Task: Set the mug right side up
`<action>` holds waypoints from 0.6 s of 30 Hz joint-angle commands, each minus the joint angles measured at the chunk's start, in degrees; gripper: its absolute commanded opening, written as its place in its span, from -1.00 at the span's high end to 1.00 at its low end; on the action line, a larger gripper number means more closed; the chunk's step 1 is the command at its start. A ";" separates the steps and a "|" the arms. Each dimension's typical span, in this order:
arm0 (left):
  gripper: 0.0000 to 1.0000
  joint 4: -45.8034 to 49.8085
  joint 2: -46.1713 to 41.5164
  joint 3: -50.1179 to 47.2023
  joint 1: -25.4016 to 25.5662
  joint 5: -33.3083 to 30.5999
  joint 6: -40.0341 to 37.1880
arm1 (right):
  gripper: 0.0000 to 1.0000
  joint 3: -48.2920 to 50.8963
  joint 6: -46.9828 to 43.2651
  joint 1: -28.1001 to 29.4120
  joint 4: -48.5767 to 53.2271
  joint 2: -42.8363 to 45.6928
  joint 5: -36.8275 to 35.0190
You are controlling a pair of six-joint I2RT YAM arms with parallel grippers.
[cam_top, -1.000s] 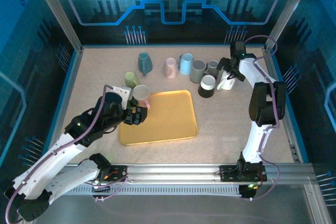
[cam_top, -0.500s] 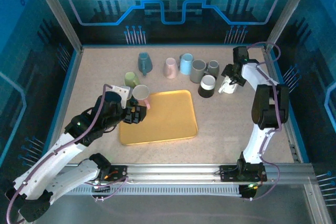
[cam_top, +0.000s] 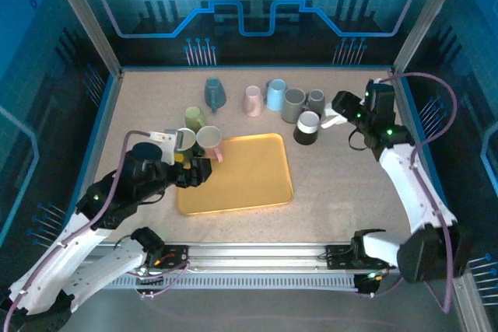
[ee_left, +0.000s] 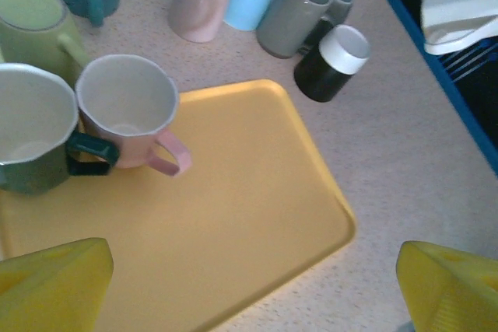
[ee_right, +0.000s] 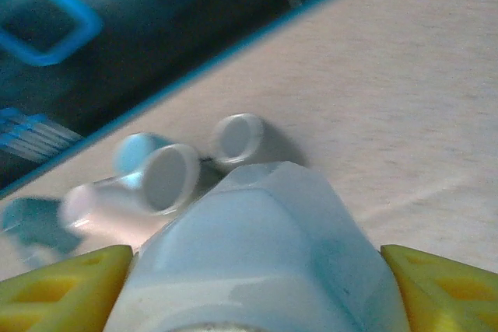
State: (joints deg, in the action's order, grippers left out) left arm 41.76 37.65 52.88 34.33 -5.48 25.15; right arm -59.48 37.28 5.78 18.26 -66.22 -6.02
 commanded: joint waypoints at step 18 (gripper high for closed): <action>-0.93 -51.23 -2.09 -17.46 -0.36 27.68 39.55 | 0.51 20.00 21.96 17.58 -72.22 2.23 28.21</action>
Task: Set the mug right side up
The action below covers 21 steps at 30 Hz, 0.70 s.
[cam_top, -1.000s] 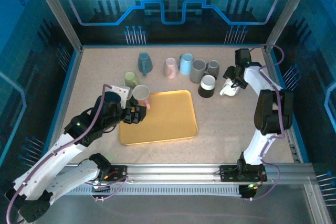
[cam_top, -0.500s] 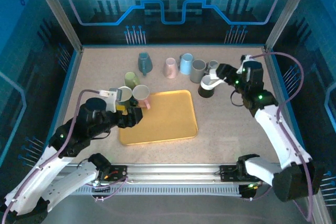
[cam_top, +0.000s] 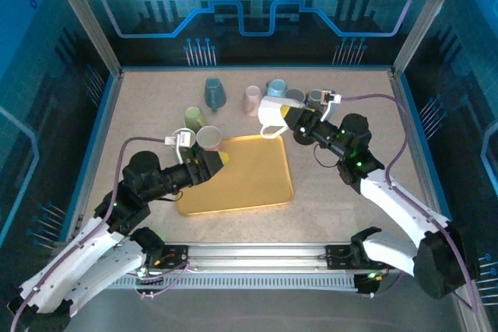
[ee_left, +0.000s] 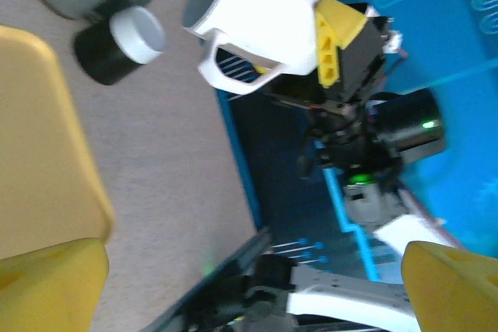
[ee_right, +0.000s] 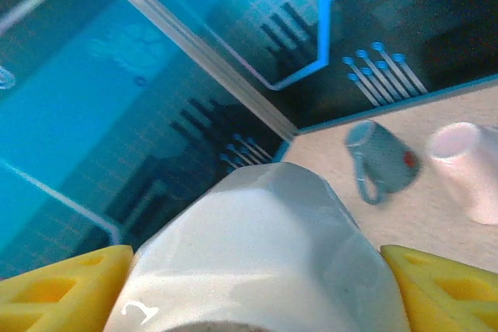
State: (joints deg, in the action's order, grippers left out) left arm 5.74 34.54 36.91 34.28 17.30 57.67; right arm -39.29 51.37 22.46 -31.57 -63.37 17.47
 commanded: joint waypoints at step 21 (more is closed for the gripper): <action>-0.56 -26.56 13.93 2.98 -0.80 8.61 1.99 | 0.50 -0.03 16.85 8.67 -39.89 -7.86 11.90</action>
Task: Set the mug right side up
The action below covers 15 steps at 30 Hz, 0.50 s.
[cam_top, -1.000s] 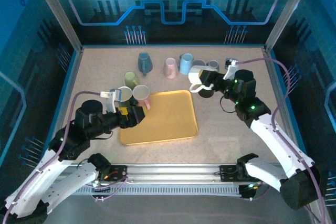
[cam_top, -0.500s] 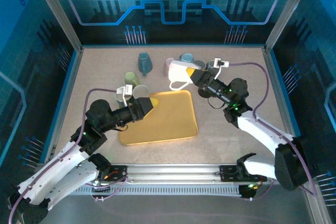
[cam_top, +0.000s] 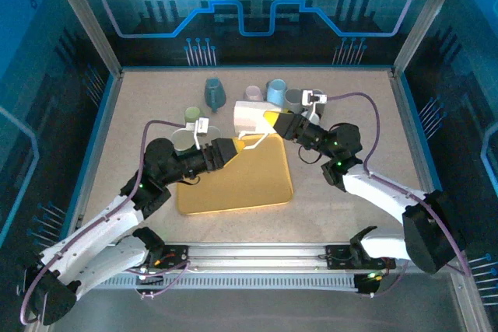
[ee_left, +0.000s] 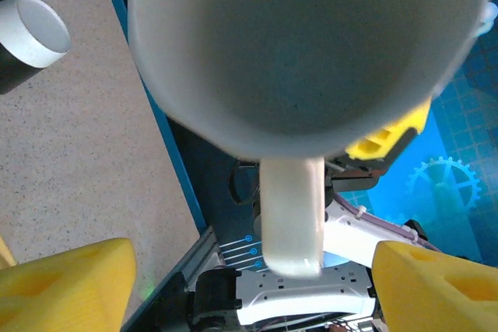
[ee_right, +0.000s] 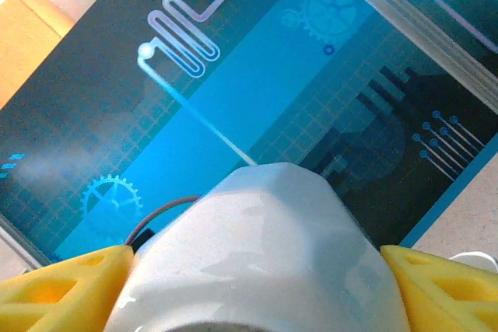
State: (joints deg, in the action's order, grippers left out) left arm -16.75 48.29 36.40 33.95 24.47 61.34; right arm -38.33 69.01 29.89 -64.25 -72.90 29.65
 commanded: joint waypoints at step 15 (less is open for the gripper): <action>0.65 -10.40 2.49 3.92 -0.86 4.40 -0.17 | 0.54 -0.98 0.25 4.38 -10.60 -1.64 -0.43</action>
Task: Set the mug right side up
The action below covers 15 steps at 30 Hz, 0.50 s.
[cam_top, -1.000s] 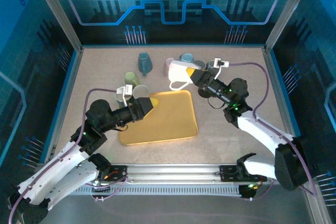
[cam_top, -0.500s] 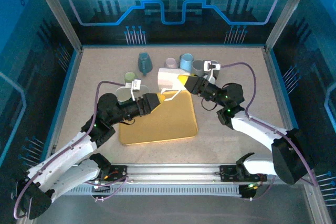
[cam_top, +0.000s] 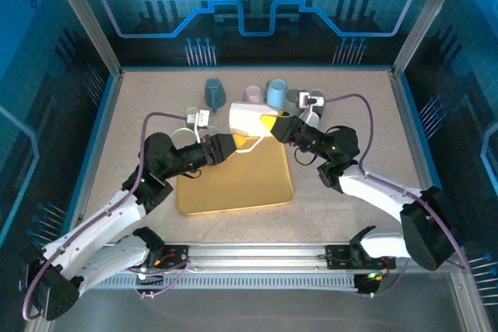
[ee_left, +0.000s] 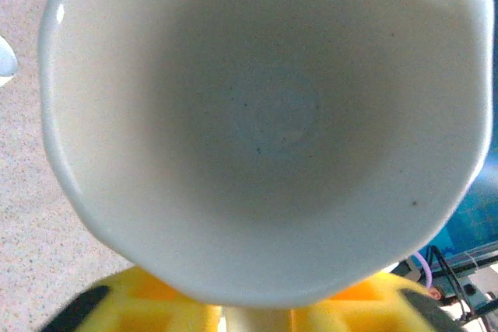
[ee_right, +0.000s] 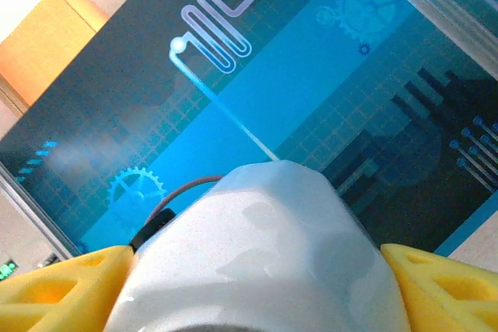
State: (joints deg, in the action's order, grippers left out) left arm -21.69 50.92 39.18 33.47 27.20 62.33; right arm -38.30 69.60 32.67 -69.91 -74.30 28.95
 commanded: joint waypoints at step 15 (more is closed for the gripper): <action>1.00 28.73 -8.02 9.71 -0.33 -7.03 -20.75 | -0.78 -2.18 -25.72 1.94 43.83 13.83 -12.69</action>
State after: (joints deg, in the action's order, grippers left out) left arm -1.63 44.45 42.83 33.26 24.97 51.57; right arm -38.04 56.71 34.13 -49.36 -65.65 23.99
